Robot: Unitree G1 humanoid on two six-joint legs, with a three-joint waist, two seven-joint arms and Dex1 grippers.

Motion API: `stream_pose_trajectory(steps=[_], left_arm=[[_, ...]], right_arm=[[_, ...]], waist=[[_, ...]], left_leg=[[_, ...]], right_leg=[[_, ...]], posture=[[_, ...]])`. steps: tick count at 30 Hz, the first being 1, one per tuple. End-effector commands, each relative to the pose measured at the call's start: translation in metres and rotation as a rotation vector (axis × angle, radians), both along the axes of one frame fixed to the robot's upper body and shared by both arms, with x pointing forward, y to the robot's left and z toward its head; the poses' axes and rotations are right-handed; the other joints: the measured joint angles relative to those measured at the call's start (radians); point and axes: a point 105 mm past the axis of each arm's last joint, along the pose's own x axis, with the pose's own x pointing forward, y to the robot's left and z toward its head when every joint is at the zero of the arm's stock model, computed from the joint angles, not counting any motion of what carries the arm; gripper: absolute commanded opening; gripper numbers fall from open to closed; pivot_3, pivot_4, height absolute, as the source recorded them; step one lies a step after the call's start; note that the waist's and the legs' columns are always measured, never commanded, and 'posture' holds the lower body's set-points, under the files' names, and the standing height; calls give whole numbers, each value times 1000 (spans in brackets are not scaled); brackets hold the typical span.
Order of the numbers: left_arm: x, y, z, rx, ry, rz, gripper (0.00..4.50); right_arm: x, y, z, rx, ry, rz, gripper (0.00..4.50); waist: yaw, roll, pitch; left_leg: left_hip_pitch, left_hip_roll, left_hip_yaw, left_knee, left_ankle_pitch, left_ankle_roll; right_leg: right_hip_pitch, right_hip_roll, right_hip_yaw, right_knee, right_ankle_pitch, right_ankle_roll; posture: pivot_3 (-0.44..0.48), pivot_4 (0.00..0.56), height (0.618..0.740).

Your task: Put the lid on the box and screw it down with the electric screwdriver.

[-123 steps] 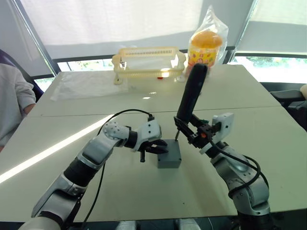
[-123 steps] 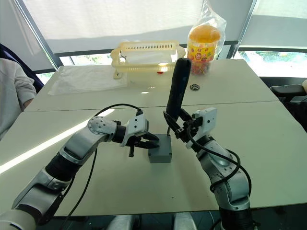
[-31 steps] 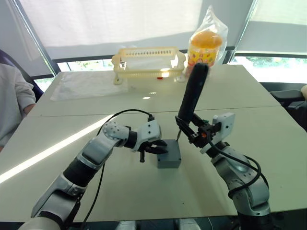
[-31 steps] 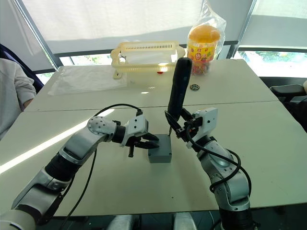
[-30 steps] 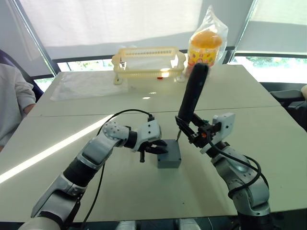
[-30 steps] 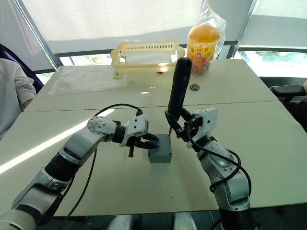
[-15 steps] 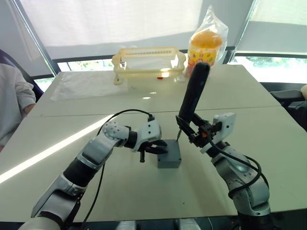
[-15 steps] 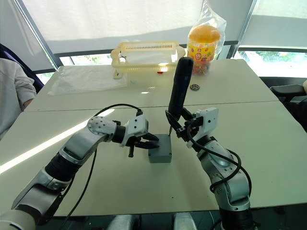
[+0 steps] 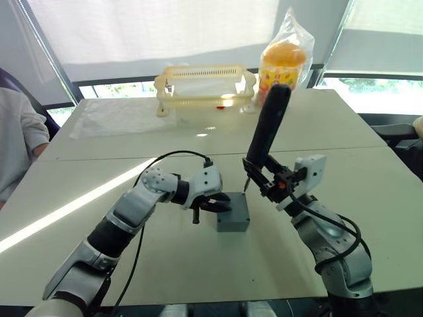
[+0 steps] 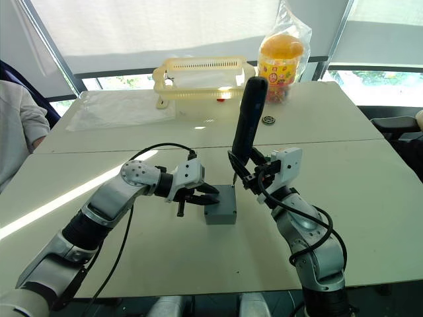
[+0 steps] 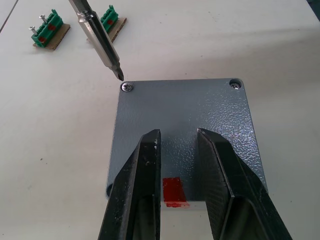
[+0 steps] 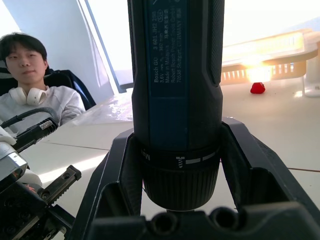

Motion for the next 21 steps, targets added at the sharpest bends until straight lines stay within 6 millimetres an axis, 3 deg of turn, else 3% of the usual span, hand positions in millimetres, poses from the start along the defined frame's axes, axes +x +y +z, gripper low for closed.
stream_pose_trajectory(steps=[1,21], left_arm=[[-1,4,-13,43,31,14,1125],[-1,5,-12,44,27,14,1125]], right_arm=[[-12,6,28,24,-112,36,1784],[-9,4,15,11,-84,21,1784]], waist=[[0,0,0],[0,0,0]], left_leg=[[0,0,0,0,0,0],[0,0,0,0,0,0]], right_leg=[[0,0,0,0,0,0],[0,0,0,0,0,0]], posture=[[0,150,740],[0,150,740]])
